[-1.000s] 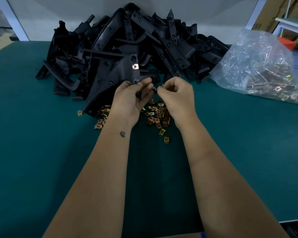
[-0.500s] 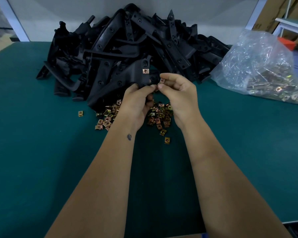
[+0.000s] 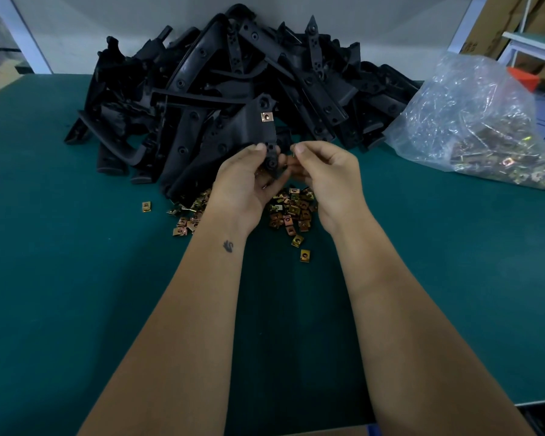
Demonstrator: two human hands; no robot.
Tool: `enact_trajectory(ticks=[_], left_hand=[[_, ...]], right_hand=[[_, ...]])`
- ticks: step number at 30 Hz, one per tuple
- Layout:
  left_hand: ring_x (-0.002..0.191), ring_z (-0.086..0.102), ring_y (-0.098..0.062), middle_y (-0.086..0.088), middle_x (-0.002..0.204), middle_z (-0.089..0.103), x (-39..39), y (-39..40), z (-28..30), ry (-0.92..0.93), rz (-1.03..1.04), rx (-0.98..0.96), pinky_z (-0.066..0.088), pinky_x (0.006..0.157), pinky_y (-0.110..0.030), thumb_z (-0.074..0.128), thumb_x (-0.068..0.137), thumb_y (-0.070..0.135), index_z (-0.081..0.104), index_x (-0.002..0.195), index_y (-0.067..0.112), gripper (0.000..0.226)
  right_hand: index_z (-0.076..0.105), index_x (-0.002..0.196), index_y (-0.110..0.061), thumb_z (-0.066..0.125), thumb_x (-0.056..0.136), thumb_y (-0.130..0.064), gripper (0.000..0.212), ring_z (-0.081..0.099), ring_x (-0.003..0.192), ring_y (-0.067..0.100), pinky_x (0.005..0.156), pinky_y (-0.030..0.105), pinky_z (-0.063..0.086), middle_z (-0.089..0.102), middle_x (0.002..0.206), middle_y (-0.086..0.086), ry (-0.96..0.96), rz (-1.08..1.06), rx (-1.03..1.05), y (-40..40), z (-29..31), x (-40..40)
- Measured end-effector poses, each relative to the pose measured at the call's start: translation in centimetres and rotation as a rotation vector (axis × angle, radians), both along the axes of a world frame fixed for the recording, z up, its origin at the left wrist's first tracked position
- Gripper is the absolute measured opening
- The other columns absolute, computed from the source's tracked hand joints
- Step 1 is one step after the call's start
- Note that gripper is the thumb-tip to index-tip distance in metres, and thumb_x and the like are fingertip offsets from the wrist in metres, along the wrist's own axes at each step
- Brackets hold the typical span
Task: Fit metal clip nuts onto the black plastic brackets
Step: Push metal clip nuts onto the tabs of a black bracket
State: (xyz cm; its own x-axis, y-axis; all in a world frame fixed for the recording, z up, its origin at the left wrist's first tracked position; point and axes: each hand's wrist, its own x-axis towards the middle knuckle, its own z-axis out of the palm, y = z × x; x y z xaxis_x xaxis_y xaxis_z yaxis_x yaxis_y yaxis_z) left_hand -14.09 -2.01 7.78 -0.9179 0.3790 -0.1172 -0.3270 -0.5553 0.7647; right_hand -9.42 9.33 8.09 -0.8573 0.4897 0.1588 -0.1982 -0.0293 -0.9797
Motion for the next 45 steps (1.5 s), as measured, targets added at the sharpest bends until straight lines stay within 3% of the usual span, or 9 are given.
enact_trajectory(ticks=[2, 6, 13, 18, 32, 45], left_hand=[[0.083, 0.068, -0.016, -0.007, 0.089, 0.069, -0.07, -0.1, -0.2, 0.039, -0.015, -0.072, 0.059, 0.071, -0.03, 0.054, 0.101, 0.011, 0.064, 0.095, 0.006, 0.013], [0.079, 0.071, -0.014, -0.004, 0.083, 0.074, -0.13, -0.21, -0.22, 0.07, -0.028, -0.095, 0.059, 0.071, -0.028, 0.058, 0.099, 0.012, 0.068, 0.086, 0.01, 0.016], [0.074, 0.071, -0.012, -0.003, 0.08, 0.074, -0.22, -0.41, -0.18, 0.079, -0.034, -0.088, 0.058, 0.067, -0.025, 0.058, 0.099, 0.013, 0.07, 0.087, 0.011, 0.017], [0.076, 0.07, -0.013, -0.004, 0.084, 0.073, -0.14, -0.43, -0.12, 0.088, -0.069, -0.089, 0.058, 0.067, -0.025, 0.056, 0.1, 0.014, 0.07, 0.092, 0.01, 0.016], [0.079, 0.07, -0.013, -0.004, 0.086, 0.072, 0.11, -0.71, 0.2, 0.097, -0.119, -0.104, 0.058, 0.068, -0.025, 0.056, 0.099, 0.014, 0.067, 0.103, 0.006, 0.014], [0.079, 0.07, -0.011, 0.0, 0.083, 0.074, 0.06, -0.87, -0.16, 0.16, -0.168, -0.128, 0.058, 0.073, -0.025, 0.059, 0.098, 0.016, 0.07, 0.098, 0.01, 0.012]], right_hand=[[0.072, 0.096, -0.01, 0.058, 0.095, -0.002, 0.016, 0.064, 0.075, 0.007, 0.075, 0.02, 0.054, 0.07, 0.082, 0.002, -0.012, 0.008, -0.027, 0.12, 0.04, 0.02], [0.071, 0.098, -0.014, 0.054, 0.096, 0.003, 0.025, 0.066, 0.08, 0.006, 0.078, 0.019, 0.052, 0.072, 0.087, 0.0, 0.01, 0.068, -0.094, -0.1, 0.23, 0.03], [0.072, 0.095, -0.007, 0.061, 0.092, 0.001, 0.014, 0.065, 0.081, 0.014, 0.079, 0.026, 0.053, 0.071, 0.083, 0.004, -0.02, 0.075, -0.152, 0.09, 0.37, 0.13], [0.071, 0.097, -0.006, 0.06, 0.093, -0.001, 0.013, 0.066, 0.088, 0.02, 0.079, 0.027, 0.053, 0.072, 0.092, 0.01, -0.032, 0.085, -0.159, 0.05, 0.47, 0.23], [0.07, 0.09, -0.008, 0.058, 0.093, -0.001, 0.014, 0.065, 0.071, 0.013, 0.068, 0.025, 0.053, 0.071, 0.077, 0.003, -0.004, 0.16, -0.276, 0.16, 0.75, 0.33], [0.07, 0.086, -0.007, 0.064, 0.09, -0.005, 0.007, 0.064, 0.079, 0.017, 0.073, 0.027, 0.051, 0.072, 0.083, 0.006, -0.046, 0.188, -0.304, 0.13, 0.24, 0.05]])
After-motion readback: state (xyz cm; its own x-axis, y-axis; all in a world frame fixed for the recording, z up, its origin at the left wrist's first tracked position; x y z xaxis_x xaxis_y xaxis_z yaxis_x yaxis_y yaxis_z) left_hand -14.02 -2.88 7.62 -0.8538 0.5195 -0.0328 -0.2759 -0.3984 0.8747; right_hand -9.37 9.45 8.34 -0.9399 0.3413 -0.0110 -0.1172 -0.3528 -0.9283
